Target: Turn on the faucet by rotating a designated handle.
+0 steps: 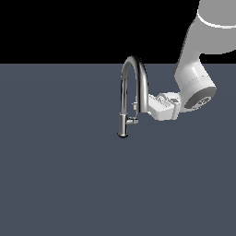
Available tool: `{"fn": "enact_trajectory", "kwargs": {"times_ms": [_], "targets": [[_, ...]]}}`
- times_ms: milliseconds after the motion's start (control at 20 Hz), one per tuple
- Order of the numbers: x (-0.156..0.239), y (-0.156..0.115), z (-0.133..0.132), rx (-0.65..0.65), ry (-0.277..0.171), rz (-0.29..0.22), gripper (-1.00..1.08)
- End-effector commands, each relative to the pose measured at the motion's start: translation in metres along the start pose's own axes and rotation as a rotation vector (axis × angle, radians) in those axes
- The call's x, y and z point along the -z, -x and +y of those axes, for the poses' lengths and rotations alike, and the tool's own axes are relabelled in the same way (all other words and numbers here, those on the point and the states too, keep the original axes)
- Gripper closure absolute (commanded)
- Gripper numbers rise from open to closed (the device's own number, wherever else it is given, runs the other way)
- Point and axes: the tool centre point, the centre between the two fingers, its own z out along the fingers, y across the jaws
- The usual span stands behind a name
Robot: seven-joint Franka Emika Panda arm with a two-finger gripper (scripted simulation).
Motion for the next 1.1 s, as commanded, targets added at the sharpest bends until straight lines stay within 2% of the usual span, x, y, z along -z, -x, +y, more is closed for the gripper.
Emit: {"fn": "enact_trajectory", "kwargs": {"times_ms": [0,150,200,950,1000,1050], "targets": [[0.003,0.004,0.009,-0.001,0.001,-0.001,1.08],[0.003,0.005,0.013,-0.001,0.001,-0.001,1.08],[-0.004,0.003,0.007,0.002,0.007,-0.004,1.08],[0.002,-0.019,0.058,-0.001,0.002,-0.002,1.08],[0.002,-0.019,0.058,-0.001,0.002,-0.002,1.08],[-0.006,-0.008,0.045,0.022,0.014,-0.002,1.08]]}}
